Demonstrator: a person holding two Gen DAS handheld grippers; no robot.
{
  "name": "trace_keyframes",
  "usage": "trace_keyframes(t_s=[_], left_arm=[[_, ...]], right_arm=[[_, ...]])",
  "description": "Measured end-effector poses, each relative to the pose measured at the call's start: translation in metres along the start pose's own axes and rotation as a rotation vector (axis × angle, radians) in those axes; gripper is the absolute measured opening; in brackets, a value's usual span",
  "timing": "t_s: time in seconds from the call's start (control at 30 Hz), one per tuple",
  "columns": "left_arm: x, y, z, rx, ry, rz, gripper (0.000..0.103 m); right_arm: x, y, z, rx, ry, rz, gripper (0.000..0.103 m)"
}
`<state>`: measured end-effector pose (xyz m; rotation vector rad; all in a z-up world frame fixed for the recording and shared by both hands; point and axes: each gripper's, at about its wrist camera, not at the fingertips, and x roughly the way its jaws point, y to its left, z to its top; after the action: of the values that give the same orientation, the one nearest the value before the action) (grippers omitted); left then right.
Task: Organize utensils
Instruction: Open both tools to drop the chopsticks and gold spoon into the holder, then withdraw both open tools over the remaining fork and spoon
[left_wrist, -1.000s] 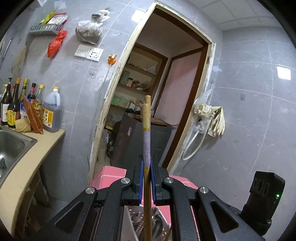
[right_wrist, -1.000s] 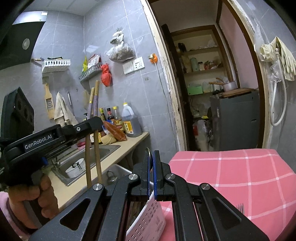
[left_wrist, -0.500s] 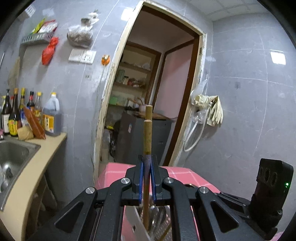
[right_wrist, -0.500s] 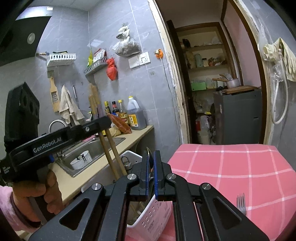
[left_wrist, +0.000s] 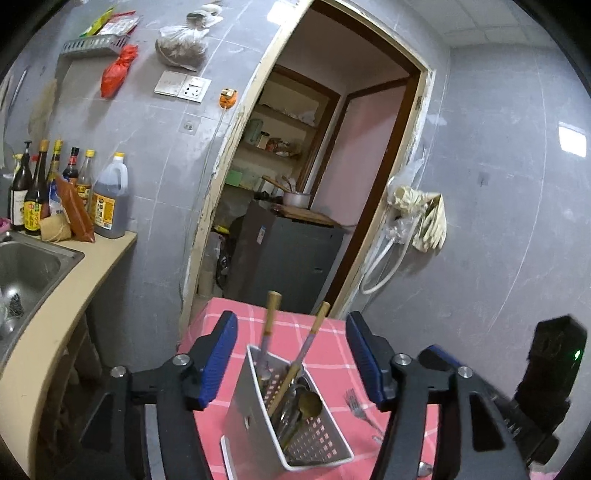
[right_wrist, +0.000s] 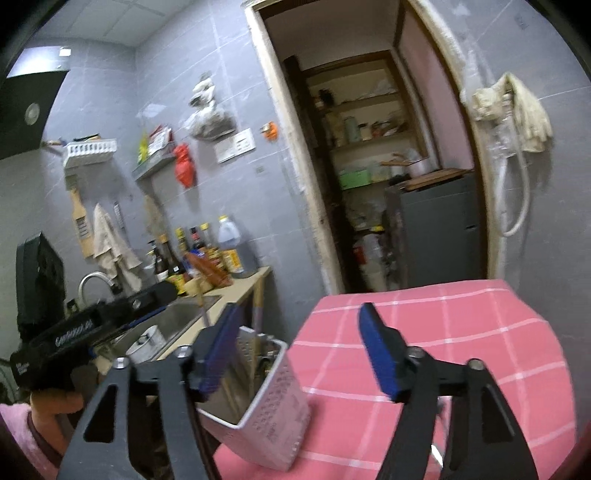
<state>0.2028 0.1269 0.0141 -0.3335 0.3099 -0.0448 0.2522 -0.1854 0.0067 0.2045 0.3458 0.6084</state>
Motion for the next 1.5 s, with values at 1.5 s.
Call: trace_keyframes(t_s=[1.5], left_arm=[[0.058, -0.14, -0.139, 0.027, 0.352, -0.029, 0.103]], right_arm=[[-0.066, -0.198, -0.079, 0.016, 0.314, -0.296, 0.101]])
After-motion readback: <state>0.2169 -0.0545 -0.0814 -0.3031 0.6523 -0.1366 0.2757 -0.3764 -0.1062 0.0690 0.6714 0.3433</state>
